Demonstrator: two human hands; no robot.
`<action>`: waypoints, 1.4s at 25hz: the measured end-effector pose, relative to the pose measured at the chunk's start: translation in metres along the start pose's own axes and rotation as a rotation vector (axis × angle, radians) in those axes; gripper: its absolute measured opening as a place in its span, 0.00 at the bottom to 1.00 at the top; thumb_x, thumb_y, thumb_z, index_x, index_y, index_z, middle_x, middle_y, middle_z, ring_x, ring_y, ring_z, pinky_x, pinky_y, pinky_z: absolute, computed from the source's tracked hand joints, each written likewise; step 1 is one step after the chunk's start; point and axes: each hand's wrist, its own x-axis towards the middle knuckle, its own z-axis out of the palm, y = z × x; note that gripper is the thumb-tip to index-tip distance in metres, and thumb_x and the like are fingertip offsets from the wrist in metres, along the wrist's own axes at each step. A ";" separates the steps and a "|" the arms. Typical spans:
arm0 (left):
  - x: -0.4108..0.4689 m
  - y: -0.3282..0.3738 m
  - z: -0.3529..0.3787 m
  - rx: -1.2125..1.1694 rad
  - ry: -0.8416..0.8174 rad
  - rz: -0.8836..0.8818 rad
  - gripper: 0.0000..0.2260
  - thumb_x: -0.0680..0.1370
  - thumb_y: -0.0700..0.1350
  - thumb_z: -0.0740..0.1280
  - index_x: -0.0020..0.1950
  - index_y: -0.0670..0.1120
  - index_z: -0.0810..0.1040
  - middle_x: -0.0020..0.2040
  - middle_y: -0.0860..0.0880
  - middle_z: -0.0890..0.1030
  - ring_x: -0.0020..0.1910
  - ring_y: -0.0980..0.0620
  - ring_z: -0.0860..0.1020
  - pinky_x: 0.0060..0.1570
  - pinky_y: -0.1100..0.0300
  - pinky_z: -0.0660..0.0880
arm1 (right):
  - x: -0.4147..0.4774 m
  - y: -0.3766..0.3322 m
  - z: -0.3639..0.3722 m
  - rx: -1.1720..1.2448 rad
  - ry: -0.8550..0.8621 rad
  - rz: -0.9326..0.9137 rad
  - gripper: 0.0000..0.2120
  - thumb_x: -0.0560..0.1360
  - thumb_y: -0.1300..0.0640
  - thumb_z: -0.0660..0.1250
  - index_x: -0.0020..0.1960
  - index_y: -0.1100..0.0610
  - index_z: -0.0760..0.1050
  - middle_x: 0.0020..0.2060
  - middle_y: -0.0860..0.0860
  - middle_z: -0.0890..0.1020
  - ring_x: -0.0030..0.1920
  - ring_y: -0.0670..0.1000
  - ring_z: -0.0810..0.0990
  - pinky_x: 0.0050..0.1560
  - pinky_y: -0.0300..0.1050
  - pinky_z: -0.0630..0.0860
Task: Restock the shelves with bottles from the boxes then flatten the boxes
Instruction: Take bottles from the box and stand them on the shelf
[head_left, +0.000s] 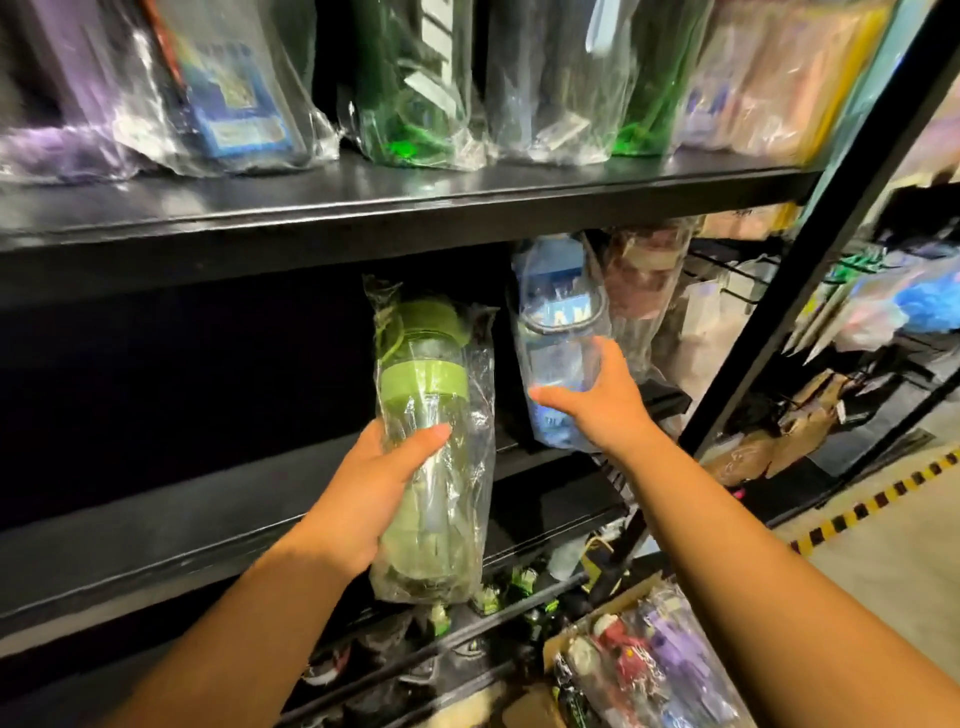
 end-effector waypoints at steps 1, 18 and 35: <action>0.004 0.000 0.005 0.000 0.037 0.003 0.22 0.73 0.56 0.75 0.65 0.57 0.75 0.56 0.52 0.85 0.54 0.47 0.85 0.58 0.40 0.78 | 0.010 0.006 0.003 0.002 0.022 -0.020 0.39 0.67 0.58 0.80 0.71 0.57 0.62 0.62 0.49 0.71 0.61 0.49 0.72 0.54 0.34 0.70; 0.053 -0.010 0.070 0.041 0.297 0.117 0.19 0.78 0.51 0.70 0.68 0.54 0.73 0.58 0.51 0.84 0.54 0.49 0.84 0.57 0.44 0.80 | 0.062 0.073 0.029 -0.091 0.115 -0.047 0.45 0.73 0.43 0.73 0.79 0.57 0.52 0.76 0.55 0.63 0.75 0.56 0.62 0.72 0.50 0.65; 0.109 -0.021 0.102 0.367 0.638 0.519 0.27 0.66 0.52 0.81 0.54 0.61 0.65 0.54 0.62 0.75 0.53 0.71 0.76 0.52 0.74 0.70 | 0.067 0.081 0.028 -0.117 0.105 -0.108 0.41 0.75 0.49 0.72 0.78 0.58 0.54 0.74 0.56 0.64 0.75 0.56 0.60 0.71 0.53 0.64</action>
